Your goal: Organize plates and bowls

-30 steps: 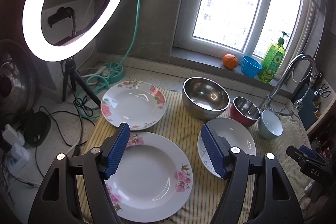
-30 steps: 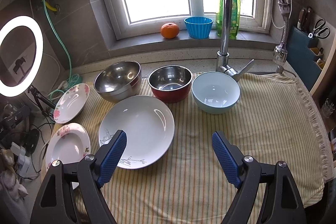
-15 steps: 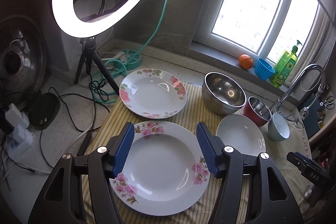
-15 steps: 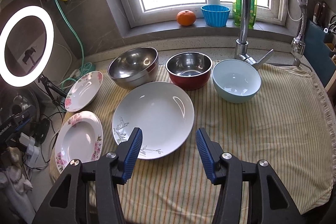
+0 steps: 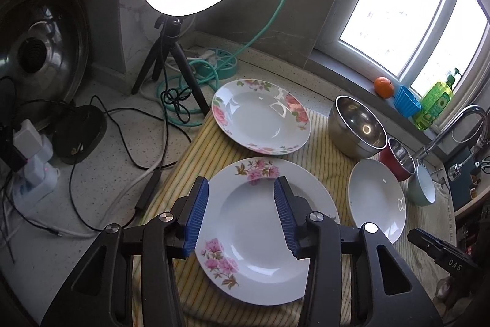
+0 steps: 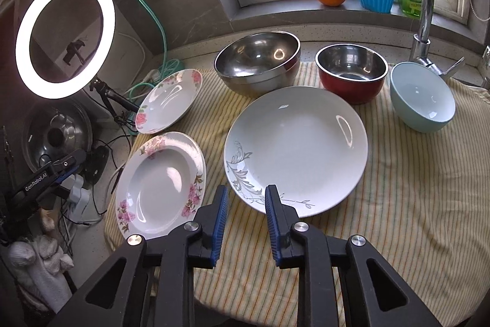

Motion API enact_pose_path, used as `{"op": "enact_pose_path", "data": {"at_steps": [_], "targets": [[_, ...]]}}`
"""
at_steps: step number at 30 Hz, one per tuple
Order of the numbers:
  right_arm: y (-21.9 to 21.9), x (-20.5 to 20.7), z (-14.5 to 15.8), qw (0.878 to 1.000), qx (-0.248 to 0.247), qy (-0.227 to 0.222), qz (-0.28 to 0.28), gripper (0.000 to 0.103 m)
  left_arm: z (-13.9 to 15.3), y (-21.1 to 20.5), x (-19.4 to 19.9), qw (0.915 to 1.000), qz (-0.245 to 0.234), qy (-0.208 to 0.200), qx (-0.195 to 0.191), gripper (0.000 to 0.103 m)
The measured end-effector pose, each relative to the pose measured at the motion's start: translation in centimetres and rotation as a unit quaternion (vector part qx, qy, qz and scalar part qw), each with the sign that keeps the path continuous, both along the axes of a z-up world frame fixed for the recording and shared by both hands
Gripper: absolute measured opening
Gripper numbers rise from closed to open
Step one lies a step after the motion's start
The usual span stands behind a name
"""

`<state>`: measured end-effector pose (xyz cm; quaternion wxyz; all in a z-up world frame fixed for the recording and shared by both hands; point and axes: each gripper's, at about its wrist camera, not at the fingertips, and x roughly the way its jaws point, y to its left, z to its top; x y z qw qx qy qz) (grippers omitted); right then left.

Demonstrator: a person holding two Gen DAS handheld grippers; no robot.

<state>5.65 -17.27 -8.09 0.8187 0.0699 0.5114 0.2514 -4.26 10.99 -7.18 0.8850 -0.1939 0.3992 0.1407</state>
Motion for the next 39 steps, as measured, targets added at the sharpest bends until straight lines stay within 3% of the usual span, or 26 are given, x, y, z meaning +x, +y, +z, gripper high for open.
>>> {"op": "enact_pose_path", "data": {"at_steps": [10,21,32,39], "targets": [[3.6,-0.1,-2.5,0.997,0.027,0.064,0.036,0.017,-2.7,2.7,-0.2,0.9987,0.007,0.028,-0.041,0.031],[6.1,0.3,-5.3,0.991,0.037,0.117,0.051,0.017,-5.5,5.1,0.2,0.9930,0.009,0.060,-0.101,0.031],[6.5,1.1,-7.6,0.985,0.056,0.159,0.035,0.017,-7.5,6.1,1.6,0.9881,0.000,0.082,-0.130,0.026],[6.9,1.5,-7.9,0.985,0.054,0.159,0.036,0.017,-8.0,6.3,2.3,0.9875,-0.006,0.090,-0.129,0.026]]}}
